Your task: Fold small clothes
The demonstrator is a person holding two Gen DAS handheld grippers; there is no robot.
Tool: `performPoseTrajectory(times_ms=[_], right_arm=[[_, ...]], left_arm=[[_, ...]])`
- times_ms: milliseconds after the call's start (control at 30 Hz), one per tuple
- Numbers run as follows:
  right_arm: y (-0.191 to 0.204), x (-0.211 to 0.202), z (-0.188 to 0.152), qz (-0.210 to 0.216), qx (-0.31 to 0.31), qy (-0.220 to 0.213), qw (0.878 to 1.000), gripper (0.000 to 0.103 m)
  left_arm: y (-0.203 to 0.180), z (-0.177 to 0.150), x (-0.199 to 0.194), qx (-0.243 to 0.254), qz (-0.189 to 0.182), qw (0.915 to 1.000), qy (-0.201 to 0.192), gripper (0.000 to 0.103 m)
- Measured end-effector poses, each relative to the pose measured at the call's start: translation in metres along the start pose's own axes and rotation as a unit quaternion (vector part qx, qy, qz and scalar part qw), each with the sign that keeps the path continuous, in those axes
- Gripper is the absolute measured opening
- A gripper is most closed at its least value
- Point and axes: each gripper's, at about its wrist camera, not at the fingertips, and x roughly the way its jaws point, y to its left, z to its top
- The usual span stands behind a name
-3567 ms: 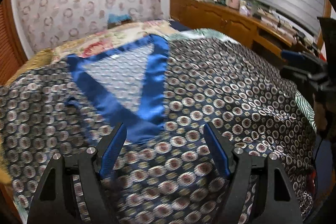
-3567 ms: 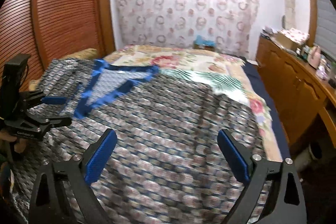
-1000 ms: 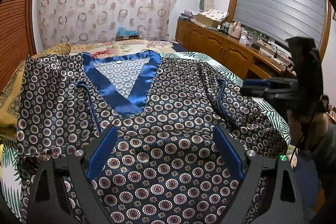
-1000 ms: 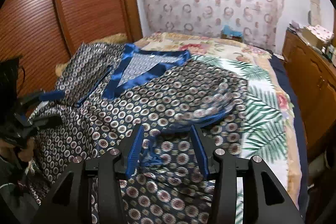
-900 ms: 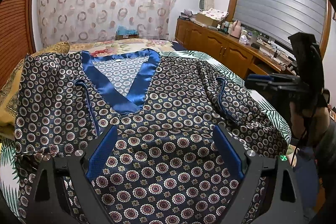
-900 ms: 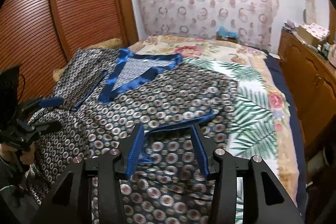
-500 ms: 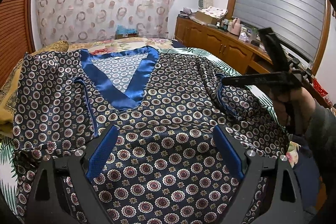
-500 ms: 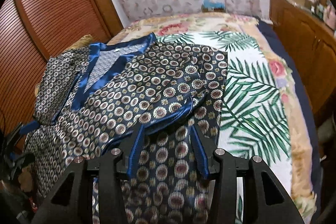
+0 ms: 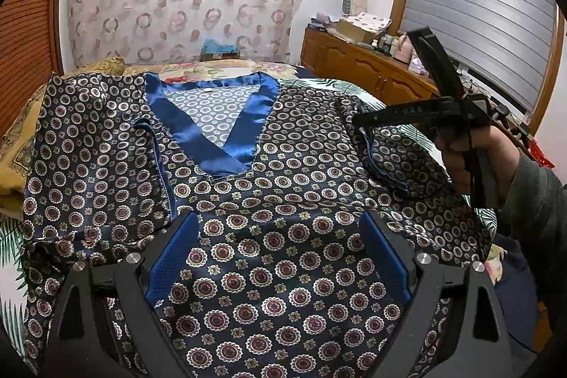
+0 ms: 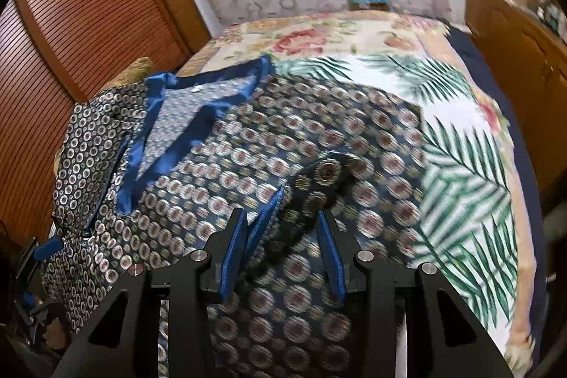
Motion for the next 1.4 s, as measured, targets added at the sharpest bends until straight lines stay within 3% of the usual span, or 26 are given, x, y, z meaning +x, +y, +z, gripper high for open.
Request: performPoseTrajectory(times_ms=[200, 333, 600, 700, 900, 1100, 1233, 1300, 1400], right_arm=[[0.033, 0.015, 0.009, 0.034, -0.038, -0.009, 0.999, 0.043], [0.036, 0.016, 0.009, 0.046, -0.044, -0.025, 0.998, 0.043], [-0.001, 0.018, 0.005, -0.057, -0.030, -0.028, 0.998, 0.043], [-0.018, 0.018, 0.004, -0.084, -0.028, -0.029, 0.996, 0.051], [-0.050, 0.030, 0.007, -0.107, -0.011, -0.025, 0.994, 0.053], [-0.064, 0.051, 0.018, -0.104, -0.001, -0.012, 0.994, 0.053], [-0.059, 0.055, 0.020, -0.115, -0.013, -0.017, 0.993, 0.055], [-0.054, 0.054, 0.018, -0.119, -0.024, -0.021, 0.992, 0.057], [-0.049, 0.055, 0.014, -0.123, -0.040, -0.024, 0.991, 0.062]], left_arm=[[0.006, -0.003, -0.006, -0.002, 0.007, 1.0000, -0.001, 0.092], [0.013, -0.002, -0.008, -0.007, 0.011, 0.9999, -0.003, 0.092], [0.053, 0.017, -0.015, -0.005, 0.050, 0.9986, -0.015, 0.092], [0.075, 0.028, -0.017, -0.001, 0.077, 0.9968, -0.018, 0.092], [0.114, 0.051, -0.019, 0.006, 0.115, 0.9933, -0.014, 0.092], [0.148, 0.074, -0.012, 0.003, 0.115, 0.9934, -0.005, 0.092], [0.164, 0.084, -0.002, 0.009, 0.126, 0.9919, 0.009, 0.078], [0.171, 0.087, 0.004, 0.007, 0.126, 0.9919, 0.017, 0.064], [0.186, 0.092, 0.013, -0.001, 0.121, 0.9924, 0.024, 0.052]])
